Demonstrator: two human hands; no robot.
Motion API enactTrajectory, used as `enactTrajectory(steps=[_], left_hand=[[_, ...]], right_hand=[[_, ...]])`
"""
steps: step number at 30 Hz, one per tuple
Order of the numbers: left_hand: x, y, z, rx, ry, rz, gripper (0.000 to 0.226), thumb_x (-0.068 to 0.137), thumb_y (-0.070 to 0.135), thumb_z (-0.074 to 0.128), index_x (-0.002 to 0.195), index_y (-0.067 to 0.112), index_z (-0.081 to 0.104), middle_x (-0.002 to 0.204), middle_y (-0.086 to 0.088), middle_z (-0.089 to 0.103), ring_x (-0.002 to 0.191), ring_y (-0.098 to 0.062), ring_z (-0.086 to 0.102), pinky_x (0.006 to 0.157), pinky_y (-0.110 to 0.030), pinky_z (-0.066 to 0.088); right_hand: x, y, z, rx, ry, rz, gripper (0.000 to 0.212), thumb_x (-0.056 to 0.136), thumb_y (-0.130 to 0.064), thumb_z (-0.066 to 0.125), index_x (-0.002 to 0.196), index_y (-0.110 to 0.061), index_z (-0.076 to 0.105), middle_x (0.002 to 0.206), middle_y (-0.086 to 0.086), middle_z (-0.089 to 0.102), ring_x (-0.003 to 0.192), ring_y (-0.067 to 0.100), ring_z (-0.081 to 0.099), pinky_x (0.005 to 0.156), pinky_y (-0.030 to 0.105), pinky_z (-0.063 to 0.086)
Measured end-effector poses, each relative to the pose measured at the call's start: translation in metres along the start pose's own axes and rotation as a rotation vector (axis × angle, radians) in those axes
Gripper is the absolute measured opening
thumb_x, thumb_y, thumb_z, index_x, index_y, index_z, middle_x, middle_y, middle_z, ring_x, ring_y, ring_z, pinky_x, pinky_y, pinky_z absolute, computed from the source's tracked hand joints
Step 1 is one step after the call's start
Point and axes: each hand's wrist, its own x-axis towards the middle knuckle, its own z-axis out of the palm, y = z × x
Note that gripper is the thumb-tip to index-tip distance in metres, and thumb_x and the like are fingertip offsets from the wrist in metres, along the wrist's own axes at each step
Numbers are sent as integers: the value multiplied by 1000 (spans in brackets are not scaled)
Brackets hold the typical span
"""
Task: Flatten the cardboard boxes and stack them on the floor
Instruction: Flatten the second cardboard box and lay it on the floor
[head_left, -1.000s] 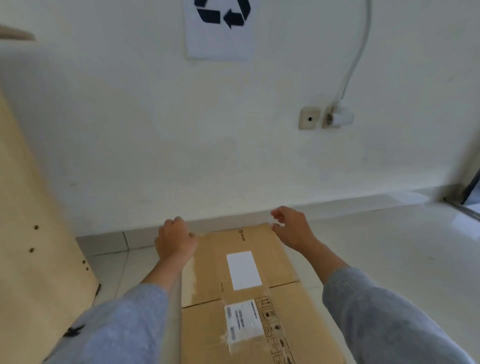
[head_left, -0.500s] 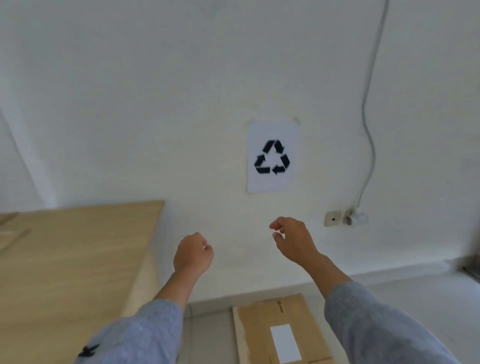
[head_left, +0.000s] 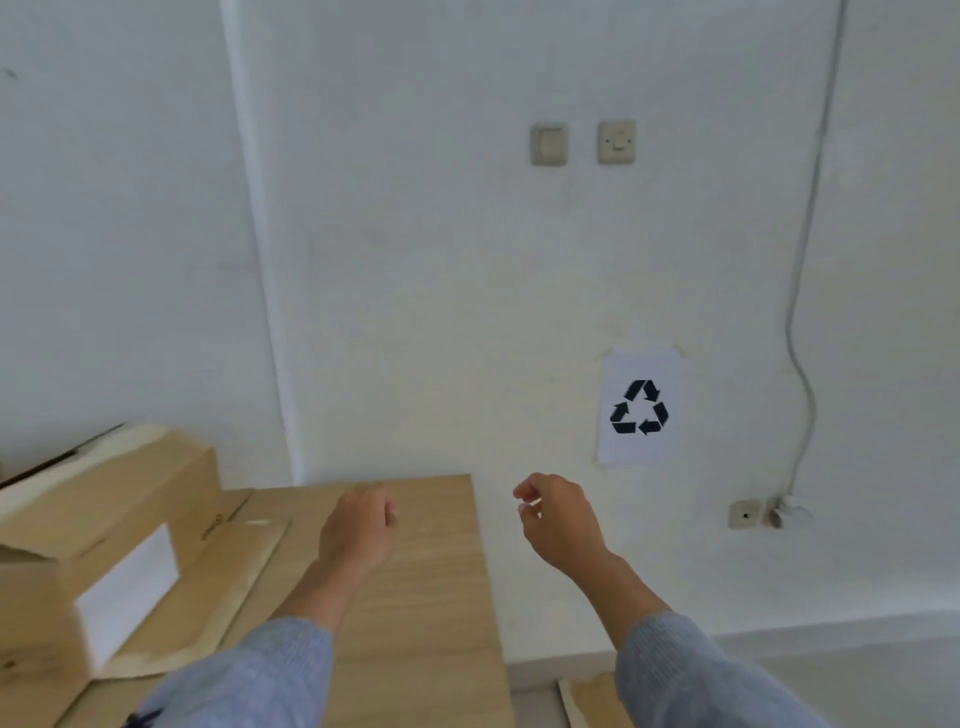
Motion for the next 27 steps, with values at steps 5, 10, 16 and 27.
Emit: enactTrajectory(steps=[5,10,16,27], left_hand=[[-24,-85,-68,24,37,-42,15,88,11,41,79,15,53,90,-5,55,96,-26,56,67,-32,42],[-21,-174,-125,109,112,0,24,90,14,41,89,10,64,92,-7,63,90,-25,58,65,-30,41],[34,-287,-189,237,320,223,9,76,1,57,77,5,65,83,-11,63,83,-31,58,70,-39,49],[94,-438,-207,64,-286,156,29,93,32,43,119,27,53,135,2,43,118,-20,47,94,-35,42]], right_hand=[[-31,-85,57,59,-38,25,22,88,-9,50,102,-16,64,107,2,64,95,18,62,82,30,52],[-26,-170,122,115,-45,9,19,84,-7,53,95,-15,67,102,3,67,95,22,62,84,34,51],[6,-276,214,148,-56,-37,19,82,-4,53,93,-11,67,101,6,68,90,23,64,81,33,51],[38,-396,333,130,-125,-11,20,86,-8,51,99,-12,66,108,5,67,96,21,61,88,32,50]])
